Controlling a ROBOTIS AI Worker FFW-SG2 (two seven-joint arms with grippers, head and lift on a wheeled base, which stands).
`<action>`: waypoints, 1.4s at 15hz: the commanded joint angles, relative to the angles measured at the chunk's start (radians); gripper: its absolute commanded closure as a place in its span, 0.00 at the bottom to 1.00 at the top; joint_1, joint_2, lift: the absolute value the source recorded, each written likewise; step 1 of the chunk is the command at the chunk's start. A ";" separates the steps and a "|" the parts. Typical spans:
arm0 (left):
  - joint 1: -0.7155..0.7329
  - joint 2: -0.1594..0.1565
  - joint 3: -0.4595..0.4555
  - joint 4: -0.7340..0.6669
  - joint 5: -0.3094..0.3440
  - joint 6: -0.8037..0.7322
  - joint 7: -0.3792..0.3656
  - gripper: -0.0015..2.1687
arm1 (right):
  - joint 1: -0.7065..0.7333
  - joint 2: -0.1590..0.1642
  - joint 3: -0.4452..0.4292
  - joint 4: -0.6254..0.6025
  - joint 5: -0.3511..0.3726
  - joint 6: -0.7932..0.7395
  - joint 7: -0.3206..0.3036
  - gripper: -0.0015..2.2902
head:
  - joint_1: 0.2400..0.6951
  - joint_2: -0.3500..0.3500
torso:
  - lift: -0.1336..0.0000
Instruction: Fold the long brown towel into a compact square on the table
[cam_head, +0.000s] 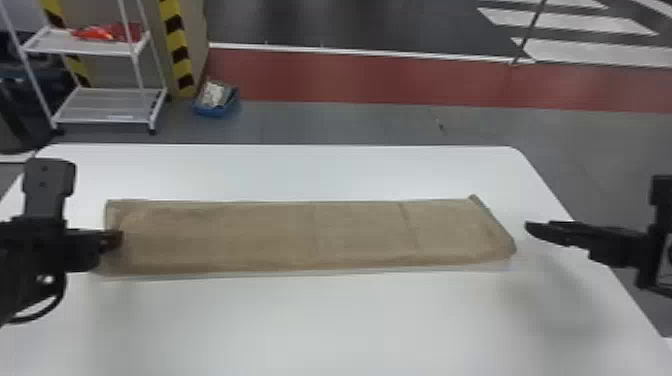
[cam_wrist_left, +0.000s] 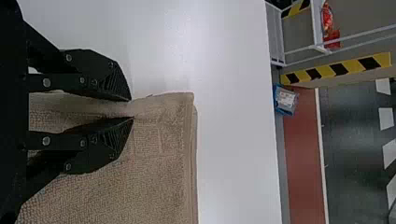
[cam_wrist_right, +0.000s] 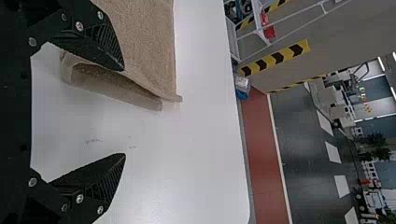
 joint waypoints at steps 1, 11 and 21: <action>0.004 -0.006 -0.003 -0.018 0.012 -0.046 0.017 0.66 | 0.000 0.002 0.003 -0.004 0.000 0.001 -0.001 0.12 | 1.00 0.32 | 0.04; -0.159 -0.033 0.106 -0.196 0.526 0.316 0.142 0.71 | 0.055 0.142 0.020 -0.315 -0.022 0.170 0.005 0.12 | 1.00 0.31 | 0.04; -0.349 -0.033 0.290 -0.044 1.211 0.316 0.221 0.71 | 0.107 0.375 0.445 -0.275 -0.049 -0.235 -0.150 0.14 | 0.88 0.50 | 0.04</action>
